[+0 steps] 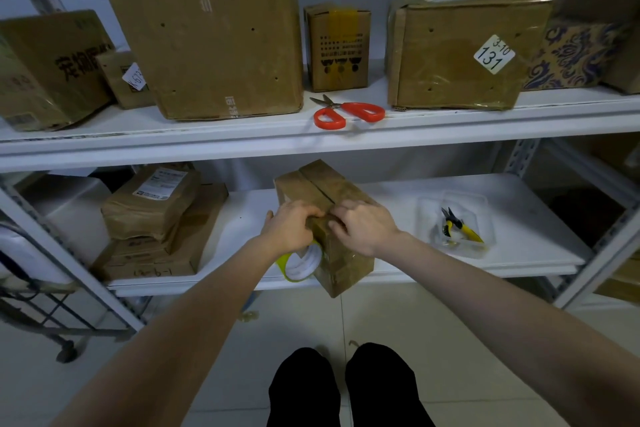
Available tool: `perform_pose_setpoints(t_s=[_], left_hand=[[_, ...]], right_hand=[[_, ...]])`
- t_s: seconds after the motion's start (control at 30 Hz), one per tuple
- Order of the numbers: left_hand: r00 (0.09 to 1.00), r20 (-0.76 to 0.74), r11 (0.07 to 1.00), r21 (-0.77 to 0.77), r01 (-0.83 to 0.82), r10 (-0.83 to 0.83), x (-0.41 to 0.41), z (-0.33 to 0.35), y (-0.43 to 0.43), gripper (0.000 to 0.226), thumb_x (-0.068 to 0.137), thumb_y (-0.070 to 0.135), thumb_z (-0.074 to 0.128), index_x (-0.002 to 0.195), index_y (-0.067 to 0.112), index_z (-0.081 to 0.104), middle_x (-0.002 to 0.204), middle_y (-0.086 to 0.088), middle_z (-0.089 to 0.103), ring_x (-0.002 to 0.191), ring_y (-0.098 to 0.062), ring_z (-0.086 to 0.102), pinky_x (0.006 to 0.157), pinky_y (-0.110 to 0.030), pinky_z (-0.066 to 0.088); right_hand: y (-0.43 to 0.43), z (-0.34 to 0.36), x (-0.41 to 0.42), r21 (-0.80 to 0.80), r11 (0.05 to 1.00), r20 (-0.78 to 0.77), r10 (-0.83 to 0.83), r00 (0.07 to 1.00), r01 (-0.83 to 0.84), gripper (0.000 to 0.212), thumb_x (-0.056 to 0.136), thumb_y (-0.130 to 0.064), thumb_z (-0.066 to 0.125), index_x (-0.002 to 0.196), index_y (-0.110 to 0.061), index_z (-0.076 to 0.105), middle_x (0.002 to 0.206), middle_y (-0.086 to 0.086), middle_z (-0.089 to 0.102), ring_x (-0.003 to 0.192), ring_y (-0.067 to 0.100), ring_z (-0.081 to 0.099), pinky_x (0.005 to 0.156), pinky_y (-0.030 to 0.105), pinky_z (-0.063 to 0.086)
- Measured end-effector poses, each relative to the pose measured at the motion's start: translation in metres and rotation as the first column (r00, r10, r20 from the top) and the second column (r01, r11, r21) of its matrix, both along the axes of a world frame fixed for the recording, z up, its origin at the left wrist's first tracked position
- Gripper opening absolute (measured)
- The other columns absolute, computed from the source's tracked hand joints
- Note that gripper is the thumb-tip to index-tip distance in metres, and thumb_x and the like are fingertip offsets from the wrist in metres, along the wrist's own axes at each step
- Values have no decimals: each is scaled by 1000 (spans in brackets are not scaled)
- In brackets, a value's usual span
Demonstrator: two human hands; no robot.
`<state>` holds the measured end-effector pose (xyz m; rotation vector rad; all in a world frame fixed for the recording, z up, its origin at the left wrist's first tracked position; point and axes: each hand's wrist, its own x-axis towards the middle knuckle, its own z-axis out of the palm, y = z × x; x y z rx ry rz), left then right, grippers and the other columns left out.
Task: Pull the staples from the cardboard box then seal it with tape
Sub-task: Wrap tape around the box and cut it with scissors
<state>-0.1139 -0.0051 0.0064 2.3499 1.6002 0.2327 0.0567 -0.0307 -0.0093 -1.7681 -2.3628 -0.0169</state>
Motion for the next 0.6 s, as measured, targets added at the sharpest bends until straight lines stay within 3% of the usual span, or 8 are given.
perform_pose_setpoints(t_s=[0.07, 0.13, 0.2, 0.27, 0.33, 0.4, 0.5, 0.6], left_hand=[[980, 169, 995, -9, -102, 102, 1, -7, -1, 50, 83, 12, 53, 130, 28, 52, 133, -5, 47, 123, -28, 45, 104, -48, 38], [887, 320, 943, -117, -311, 332, 3, -9, -5, 41, 87, 19, 55, 127, 13, 48, 124, -14, 49, 114, -33, 52, 94, -38, 45], [844, 282, 883, -269, -386, 455, 4, -9, -8, 33, 87, 25, 54, 112, 5, 54, 113, -17, 60, 104, -34, 59, 84, -36, 48], [849, 262, 870, -327, -369, 459, 2, -10, -9, 18, 82, 24, 55, 87, 8, 60, 101, -18, 68, 95, -34, 64, 83, -37, 54], [819, 299, 858, -334, -391, 490, 0, -10, -10, 14, 83, 23, 58, 75, 13, 55, 96, -14, 67, 94, -31, 62, 83, -32, 50], [780, 335, 836, -361, -412, 529, -1, -10, -9, 23, 86, 24, 63, 70, 15, 49, 94, -9, 57, 93, -26, 54, 80, -29, 42], [744, 378, 821, -406, -401, 551, -2, -10, -5, 20, 85, 27, 67, 77, 16, 53, 95, -6, 53, 92, -22, 49, 81, -28, 39], [781, 302, 805, -445, -393, 547, -2, -16, -3, 31, 85, 29, 66, 105, 6, 63, 107, -11, 64, 98, -24, 58, 85, -30, 46]], right_hand=[[-2, -6, 1, -2, 1000, 46, -13, 999, 13, 52, 95, -56, 33, 129, -23, 52, 132, -3, 54, 121, 21, 53, 100, 40, 40], [-4, -10, -1, 6, 999, 39, -35, 999, 35, 55, 93, -58, 34, 132, -22, 50, 137, -3, 51, 125, 19, 49, 105, 42, 32], [-6, -9, -9, 21, 998, 20, -59, 998, 58, 52, 92, -54, 39, 127, -18, 53, 135, -1, 53, 123, 21, 51, 105, 42, 30], [-6, -5, -18, 19, 999, 28, -45, 999, 44, 46, 90, -46, 42, 120, -14, 56, 130, 4, 56, 118, 23, 54, 105, 42, 26], [-3, -1, -20, -2, 1000, 30, -30, 999, 30, 44, 90, -40, 42, 121, -11, 55, 133, 6, 54, 121, 23, 52, 110, 43, 21], [1, 2, -14, -30, 999, 68, -24, 997, 26, 48, 92, -38, 41, 129, -11, 52, 143, 6, 46, 130, 21, 45, 114, 46, 16], [4, 2, -7, -39, 999, 165, 18, 986, -12, 53, 95, -38, 37, 139, -10, 43, 152, 6, 35, 140, 16, 33, 115, 48, 12], [5, -1, -8, -44, 998, 206, 47, 977, -38, 57, 97, -37, 35, 144, -4, 34, 154, 11, 31, 143, 18, 27, 116, 43, 13]])
